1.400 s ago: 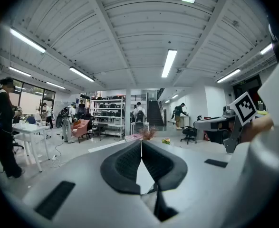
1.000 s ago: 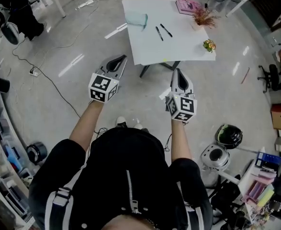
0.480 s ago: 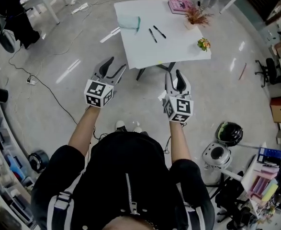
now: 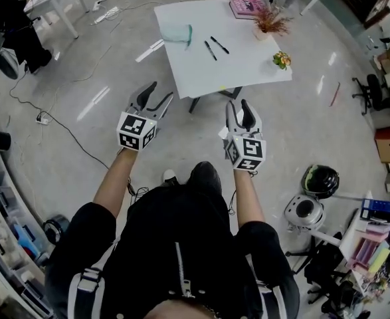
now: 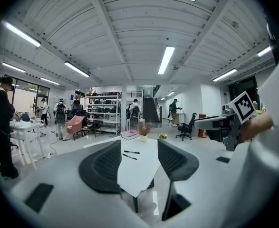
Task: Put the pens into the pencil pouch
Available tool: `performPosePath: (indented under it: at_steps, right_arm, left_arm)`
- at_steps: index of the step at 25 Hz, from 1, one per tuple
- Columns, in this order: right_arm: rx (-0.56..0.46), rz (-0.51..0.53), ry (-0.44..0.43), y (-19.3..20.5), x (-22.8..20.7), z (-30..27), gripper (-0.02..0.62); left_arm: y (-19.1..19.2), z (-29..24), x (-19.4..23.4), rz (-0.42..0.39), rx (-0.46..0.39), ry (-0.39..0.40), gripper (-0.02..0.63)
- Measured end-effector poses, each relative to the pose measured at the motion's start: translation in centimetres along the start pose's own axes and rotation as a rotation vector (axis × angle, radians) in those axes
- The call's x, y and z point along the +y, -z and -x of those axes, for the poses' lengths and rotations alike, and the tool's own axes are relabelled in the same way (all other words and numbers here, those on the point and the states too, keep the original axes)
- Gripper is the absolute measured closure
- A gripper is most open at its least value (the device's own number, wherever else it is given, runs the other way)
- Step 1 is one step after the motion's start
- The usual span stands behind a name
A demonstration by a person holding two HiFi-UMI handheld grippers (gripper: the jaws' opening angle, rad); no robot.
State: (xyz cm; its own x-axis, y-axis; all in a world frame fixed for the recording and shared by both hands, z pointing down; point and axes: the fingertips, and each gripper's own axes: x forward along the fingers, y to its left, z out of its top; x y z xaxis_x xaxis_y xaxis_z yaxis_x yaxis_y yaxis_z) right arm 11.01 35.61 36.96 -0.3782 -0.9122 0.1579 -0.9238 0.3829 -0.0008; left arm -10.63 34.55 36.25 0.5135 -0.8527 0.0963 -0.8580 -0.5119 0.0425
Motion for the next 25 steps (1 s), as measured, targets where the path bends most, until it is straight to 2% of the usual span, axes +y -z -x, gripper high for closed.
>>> performPosePath:
  at_steps: [13,25]
  right_arm:
    - [0.019,0.001,0.008,0.1,-1.0,-4.1,0.433]
    - [0.046,-0.009,-0.017,-0.8,-6.9,-15.5,0.433]
  left_arm:
    - [0.3,-4.4,2.1,0.016,0.014,0.028,0.365]
    - [0.0,-15.6,7.2,0.039,0.044,0.005,0.365]
